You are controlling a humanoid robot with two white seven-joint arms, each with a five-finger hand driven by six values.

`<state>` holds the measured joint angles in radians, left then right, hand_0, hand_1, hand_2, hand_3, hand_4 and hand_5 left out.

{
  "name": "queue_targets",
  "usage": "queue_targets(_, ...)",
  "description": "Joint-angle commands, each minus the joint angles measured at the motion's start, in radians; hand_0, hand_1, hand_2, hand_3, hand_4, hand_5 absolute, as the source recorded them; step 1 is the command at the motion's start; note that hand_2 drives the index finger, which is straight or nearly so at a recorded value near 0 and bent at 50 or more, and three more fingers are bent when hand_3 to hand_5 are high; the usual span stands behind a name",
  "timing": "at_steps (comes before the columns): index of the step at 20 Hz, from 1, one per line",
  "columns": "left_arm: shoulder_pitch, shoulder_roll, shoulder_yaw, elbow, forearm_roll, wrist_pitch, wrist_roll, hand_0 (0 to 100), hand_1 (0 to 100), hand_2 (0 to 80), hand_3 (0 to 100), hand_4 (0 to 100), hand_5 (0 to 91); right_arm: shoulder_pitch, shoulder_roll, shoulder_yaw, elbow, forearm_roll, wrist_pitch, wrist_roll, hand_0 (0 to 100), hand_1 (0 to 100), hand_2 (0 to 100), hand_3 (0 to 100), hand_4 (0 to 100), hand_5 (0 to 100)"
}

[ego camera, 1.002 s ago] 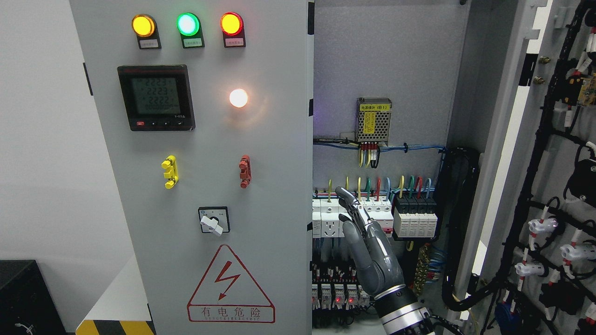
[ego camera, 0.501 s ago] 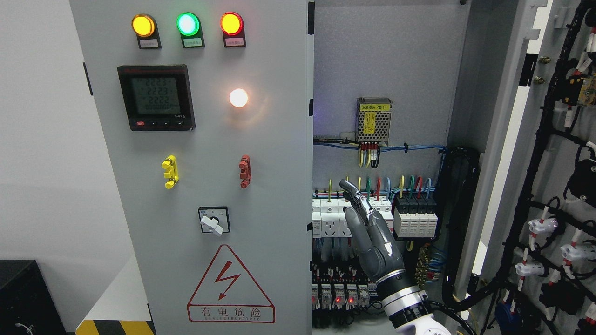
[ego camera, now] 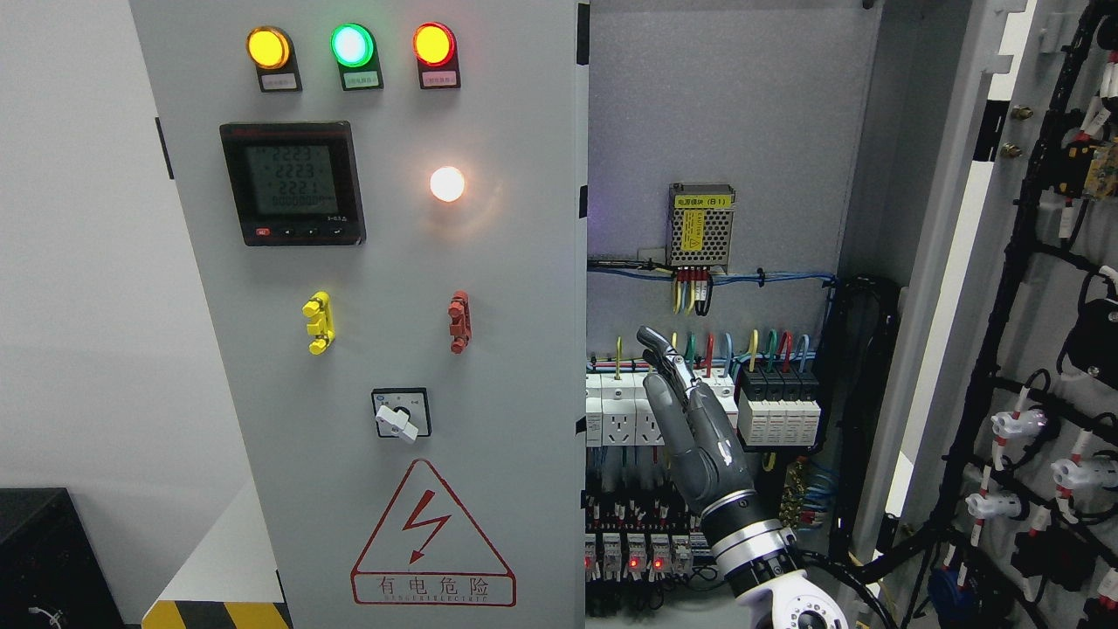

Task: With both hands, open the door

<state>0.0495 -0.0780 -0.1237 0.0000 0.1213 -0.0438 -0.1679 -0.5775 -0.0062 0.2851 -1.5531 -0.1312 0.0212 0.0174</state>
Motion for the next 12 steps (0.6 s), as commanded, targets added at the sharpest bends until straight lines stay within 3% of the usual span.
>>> queue_targets(1, 0.0, -0.022, -0.002, -0.015, 0.0, -0.001, -0.001, 12, 56, 0.0, 0, 0, 0.0, -0.015, -0.02, 0.003, 0.027, -0.065, 0.003, 0.035, 10, 13, 0, 0, 0, 0)
queue_targets(3, 0.0, -0.022, -0.002, -0.015, 0.0, -0.001, -0.001, 12, 56, 0.0, 0, 0, 0.0, -0.025, -0.02, -0.001, 0.025, -0.084, 0.041, 0.035, 10, 13, 0, 0, 0, 0)
queue_targets(12, 0.0, -0.022, -0.002, -0.015, 0.0, 0.001, -0.001, 12, 56, 0.0, 0, 0, 0.0, -0.05, -0.021, 0.002, 0.034, -0.107, 0.048, 0.038, 10, 13, 0, 0, 0, 0)
